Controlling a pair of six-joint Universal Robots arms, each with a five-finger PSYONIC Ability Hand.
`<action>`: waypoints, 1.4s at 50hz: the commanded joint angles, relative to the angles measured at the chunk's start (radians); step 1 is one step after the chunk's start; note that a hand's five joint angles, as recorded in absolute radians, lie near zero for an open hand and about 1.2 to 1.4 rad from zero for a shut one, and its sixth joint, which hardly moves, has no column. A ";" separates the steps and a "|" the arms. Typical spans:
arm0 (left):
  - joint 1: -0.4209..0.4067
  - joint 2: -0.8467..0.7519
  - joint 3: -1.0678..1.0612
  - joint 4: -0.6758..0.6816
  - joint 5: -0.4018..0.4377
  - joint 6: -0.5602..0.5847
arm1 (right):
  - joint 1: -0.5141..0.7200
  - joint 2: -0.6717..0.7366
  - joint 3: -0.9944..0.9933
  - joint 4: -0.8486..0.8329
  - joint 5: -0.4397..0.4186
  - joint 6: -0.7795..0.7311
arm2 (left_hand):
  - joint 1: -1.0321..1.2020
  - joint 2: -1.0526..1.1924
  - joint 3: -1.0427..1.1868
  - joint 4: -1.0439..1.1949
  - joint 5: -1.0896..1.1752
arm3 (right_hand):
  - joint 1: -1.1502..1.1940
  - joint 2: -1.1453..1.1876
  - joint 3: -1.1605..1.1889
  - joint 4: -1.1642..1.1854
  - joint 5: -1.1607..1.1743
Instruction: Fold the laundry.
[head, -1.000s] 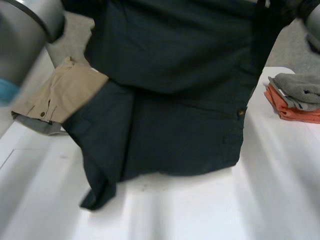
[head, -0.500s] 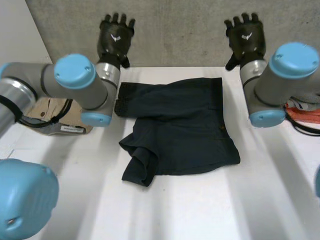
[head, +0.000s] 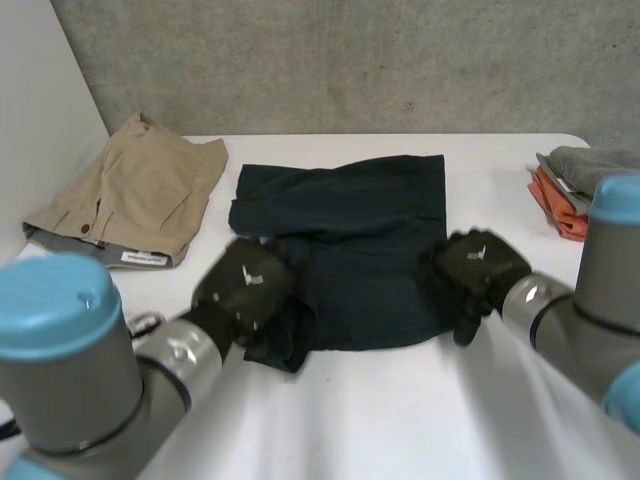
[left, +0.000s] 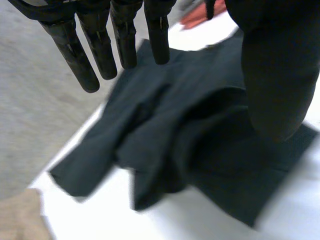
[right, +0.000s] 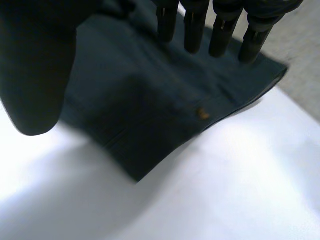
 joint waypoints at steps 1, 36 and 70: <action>-0.100 -0.007 -0.072 0.059 0.017 -0.054 | -0.001 0.005 0.175 -0.215 -0.010 0.000 | 0.198 0.198 0.196 0.197 0.192 | 0.217 0.215 0.208 0.205 0.197; 0.083 -0.215 0.041 0.366 -0.380 0.079 | 0.024 0.089 0.232 -0.488 0.019 -0.082 | 0.181 0.181 0.179 0.180 0.175 | 0.482 0.479 0.472 0.470 0.462; 0.103 -0.071 -0.229 0.353 -0.075 0.153 | 0.012 -0.053 0.261 -0.359 0.044 -0.083 | 0.161 0.160 0.159 0.159 0.155 | 0.452 0.450 0.443 0.440 0.433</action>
